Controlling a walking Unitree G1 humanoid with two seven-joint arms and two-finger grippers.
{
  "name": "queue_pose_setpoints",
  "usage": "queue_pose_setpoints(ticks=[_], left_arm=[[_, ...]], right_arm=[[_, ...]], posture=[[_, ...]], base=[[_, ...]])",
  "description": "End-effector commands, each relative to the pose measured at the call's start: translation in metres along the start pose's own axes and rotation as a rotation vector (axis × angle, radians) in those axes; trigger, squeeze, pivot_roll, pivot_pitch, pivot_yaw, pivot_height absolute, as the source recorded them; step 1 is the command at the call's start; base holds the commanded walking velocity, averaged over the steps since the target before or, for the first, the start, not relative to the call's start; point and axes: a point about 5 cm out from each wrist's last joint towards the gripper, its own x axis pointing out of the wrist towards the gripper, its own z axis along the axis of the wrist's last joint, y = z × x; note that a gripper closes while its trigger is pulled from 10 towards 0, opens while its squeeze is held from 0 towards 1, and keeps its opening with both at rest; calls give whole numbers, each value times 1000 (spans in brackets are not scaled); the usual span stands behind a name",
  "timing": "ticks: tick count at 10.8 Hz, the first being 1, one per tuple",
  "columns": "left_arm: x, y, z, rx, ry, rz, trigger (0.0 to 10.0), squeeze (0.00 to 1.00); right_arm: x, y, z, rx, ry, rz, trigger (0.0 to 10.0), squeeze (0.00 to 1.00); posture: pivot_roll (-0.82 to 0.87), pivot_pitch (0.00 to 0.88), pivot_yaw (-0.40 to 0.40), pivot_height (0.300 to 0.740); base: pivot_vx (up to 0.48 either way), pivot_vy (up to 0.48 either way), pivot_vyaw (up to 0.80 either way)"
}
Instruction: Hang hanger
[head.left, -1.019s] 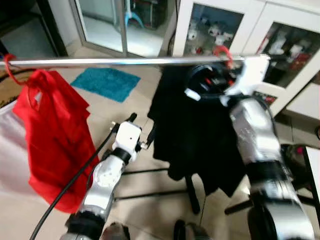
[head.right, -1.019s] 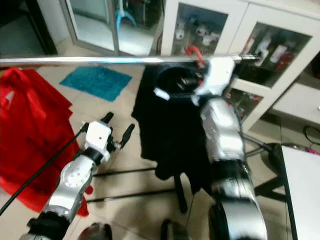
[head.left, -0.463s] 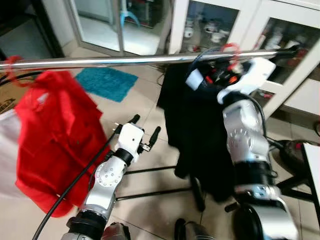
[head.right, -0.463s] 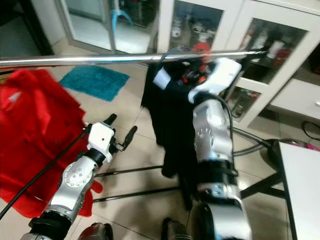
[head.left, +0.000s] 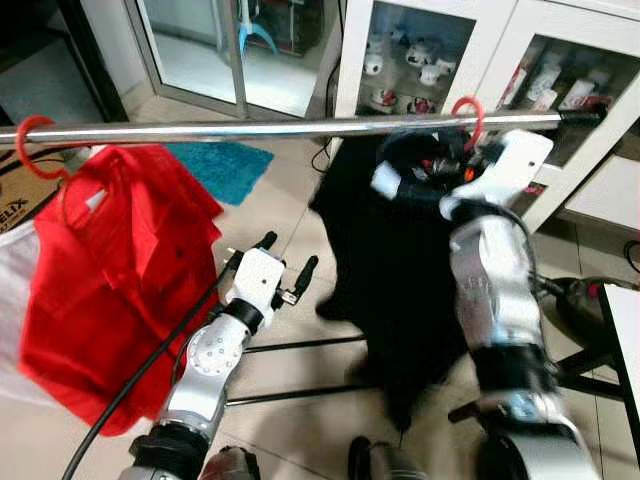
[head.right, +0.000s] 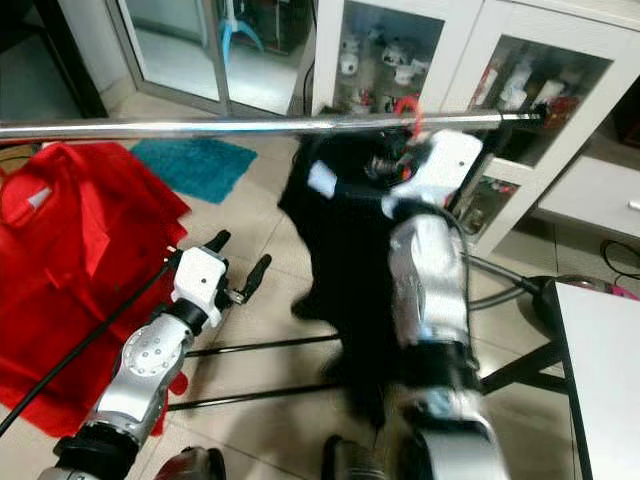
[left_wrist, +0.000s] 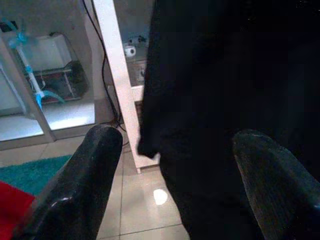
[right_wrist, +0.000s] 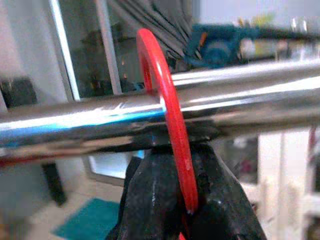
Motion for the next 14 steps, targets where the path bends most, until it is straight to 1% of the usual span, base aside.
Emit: queue_pose_setpoints(ticks=[1, 3, 4, 5, 6, 7, 9, 10, 11, 12, 13, 14], left_arm=[[-2, -2, -3, 0, 8, -6, 10000, 0], [-2, -3, -3, -2, 10, -7, 10000, 0], [-2, -3, -3, -1, 10, -7, 10000, 0], [-3, -3, -3, 3, 10, -9, 10000, 0], [-3, -4, -4, 6, 11, -12, 10000, 0], [-3, -5, -4, 9, 12, -14, 10000, 0], [-3, -5, -4, 13, 12, -17, 10000, 0], [-3, -6, -4, 13, 12, -18, 10000, 0], [-3, -7, -4, 13, 12, -20, 10000, 0], [-4, -8, -5, 14, 13, -21, 10000, 0], [-3, -9, -5, 15, 13, -21, 10000, 0], [-4, -10, -5, 14, 13, -21, 10000, 0]], right_arm=[[4, 13, 29, -87, -157, 75, 0, 0], [-13, 16, 7, -164, -117, 96, 0, 0], [-18, 16, 2, -200, -120, 82, 0, 0], [-24, 17, 2, -289, -167, 62, 0, 0], [-23, 21, 14, -394, -259, 54, 0, 0], [-20, 22, 24, -473, -339, 34, 0, 0], [-18, 24, 34, -592, -431, 23, 0, 0], [-18, 25, 36, -632, -460, 8, 0, 0], [-11, 17, 37, -535, -421, -74, 0, 0], [-4, 17, 42, -415, -403, -111, 0, 0], [1, 16, 46, -348, -394, -135, 0, 0], [8, 18, 41, -181, -324, -129, 0, 0]], posture=[[-27, 95, -34, 740], [-30, 97, -36, 740], [-32, 99, -37, 740], [-32, 101, -36, 740], [-34, 104, -33, 740], [-35, 105, -31, 740], [-39, 109, -32, 740], [-41, 111, -32, 740], [-42, 114, -34, 740], [-44, 114, -35, 740], [-42, 113, -38, 740], [-42, 113, -40, 740]], base=[[0, 0, 0], [0, 0, 0], [0, 0, 0], [0, 0, 0], [0, 0, 0], [0, 0, 0], [0, 0, 0], [0, 0, 0], [0, 0, 0], [0, 0, 0], [0, 0, 0], [0, 0, 0]])
